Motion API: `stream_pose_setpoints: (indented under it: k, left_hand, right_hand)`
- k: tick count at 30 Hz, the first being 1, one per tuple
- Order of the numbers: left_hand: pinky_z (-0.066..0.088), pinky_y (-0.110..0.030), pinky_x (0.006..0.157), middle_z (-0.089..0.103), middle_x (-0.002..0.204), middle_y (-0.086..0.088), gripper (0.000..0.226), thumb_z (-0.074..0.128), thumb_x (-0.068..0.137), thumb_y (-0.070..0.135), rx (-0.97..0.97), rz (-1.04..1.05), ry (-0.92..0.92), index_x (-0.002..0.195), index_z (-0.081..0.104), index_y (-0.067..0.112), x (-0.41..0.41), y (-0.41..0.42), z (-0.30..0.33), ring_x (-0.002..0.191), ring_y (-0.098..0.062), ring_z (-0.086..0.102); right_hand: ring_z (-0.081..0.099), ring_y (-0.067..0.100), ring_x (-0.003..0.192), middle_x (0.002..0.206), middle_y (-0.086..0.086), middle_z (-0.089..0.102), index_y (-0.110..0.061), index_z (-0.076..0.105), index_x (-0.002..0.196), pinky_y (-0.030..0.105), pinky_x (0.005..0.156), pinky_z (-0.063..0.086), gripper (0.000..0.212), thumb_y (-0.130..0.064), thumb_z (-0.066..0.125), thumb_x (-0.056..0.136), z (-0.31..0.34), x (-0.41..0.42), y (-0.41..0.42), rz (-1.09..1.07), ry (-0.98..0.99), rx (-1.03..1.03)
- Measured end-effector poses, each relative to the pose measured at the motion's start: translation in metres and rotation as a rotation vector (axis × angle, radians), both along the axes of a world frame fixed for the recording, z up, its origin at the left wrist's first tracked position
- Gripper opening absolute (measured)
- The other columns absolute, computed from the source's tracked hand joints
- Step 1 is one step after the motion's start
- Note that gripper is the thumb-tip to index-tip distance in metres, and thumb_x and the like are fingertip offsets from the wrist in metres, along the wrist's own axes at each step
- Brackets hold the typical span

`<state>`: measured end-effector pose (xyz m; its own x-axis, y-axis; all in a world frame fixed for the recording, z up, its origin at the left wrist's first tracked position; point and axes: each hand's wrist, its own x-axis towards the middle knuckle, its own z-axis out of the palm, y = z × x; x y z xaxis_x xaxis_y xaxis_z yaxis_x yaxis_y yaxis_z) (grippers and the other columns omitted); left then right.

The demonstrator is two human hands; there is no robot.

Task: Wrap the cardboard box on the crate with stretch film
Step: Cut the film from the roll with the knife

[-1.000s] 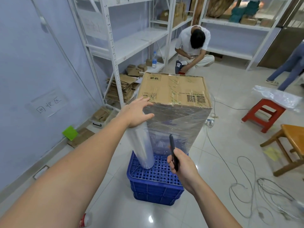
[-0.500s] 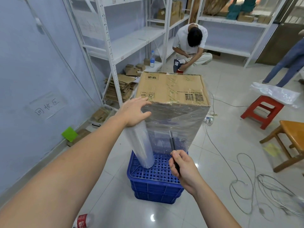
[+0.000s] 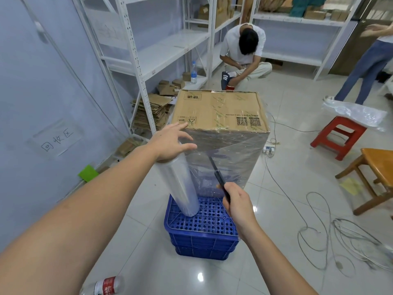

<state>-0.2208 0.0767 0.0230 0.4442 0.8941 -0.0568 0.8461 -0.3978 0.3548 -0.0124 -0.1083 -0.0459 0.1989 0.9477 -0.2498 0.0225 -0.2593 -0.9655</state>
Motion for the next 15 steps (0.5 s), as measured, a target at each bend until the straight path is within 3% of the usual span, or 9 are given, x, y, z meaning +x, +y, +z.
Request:
stream_pose_setpoints:
  k: [3, 8, 11, 15]
  left_hand:
    - [0.017, -0.049, 0.126, 0.023, 0.169, 0.011, 0.034, 0.055, 0.100, 0.057, -0.017, 0.001, 0.027, 0.127, 0.068, 0.042, 0.000, 0.001, 0.003, 0.157, -0.016, 0.014]
    - [0.014, -0.060, 0.122, 0.025, 0.166, 0.018, 0.021, 0.055, 0.105, 0.042, -0.057, 0.077, -0.028, 0.120, 0.069, 0.049, 0.006, 0.000, 0.002, 0.157, -0.011, 0.013]
    - [0.005, -0.057, 0.120, 0.024, 0.167, 0.021, 0.015, 0.053, 0.099, 0.059, -0.045, 0.107, -0.071, 0.104, 0.068, 0.058, 0.005, -0.007, -0.001, 0.156, -0.005, 0.011]
    - [-0.005, -0.056, 0.121, 0.015, 0.169, 0.019, 0.052, 0.056, 0.063, 0.097, -0.041, 0.028, -0.033, 0.098, 0.070, 0.061, 0.002, -0.018, -0.001, 0.156, -0.004, 0.003]
  right_hand:
    - [0.035, 0.014, 0.058, 0.063, 0.000, 0.038, -0.024, 0.070, 0.089, 0.032, 0.055, 0.029, 0.023, -0.031, 0.049, 0.096, -0.001, 0.001, 0.003, 0.006, -0.037, 0.006]
    - [0.032, 0.020, 0.063, 0.067, 0.002, 0.038, -0.003, 0.051, 0.092, 0.039, 0.062, 0.029, 0.029, -0.032, 0.052, 0.097, -0.006, 0.001, 0.012, 0.009, -0.042, 0.013]
    - [0.038, 0.018, 0.062, 0.068, 0.000, 0.045, -0.009, 0.051, 0.090, 0.039, 0.061, 0.034, 0.027, -0.034, 0.049, 0.098, -0.009, 0.000, 0.016, 0.027, -0.098, 0.010]
    - [0.041, 0.010, 0.061, 0.069, -0.004, 0.046, -0.020, 0.053, 0.090, 0.035, 0.060, 0.037, 0.022, -0.039, 0.046, 0.100, -0.009, -0.002, 0.019, 0.066, -0.206, 0.060]
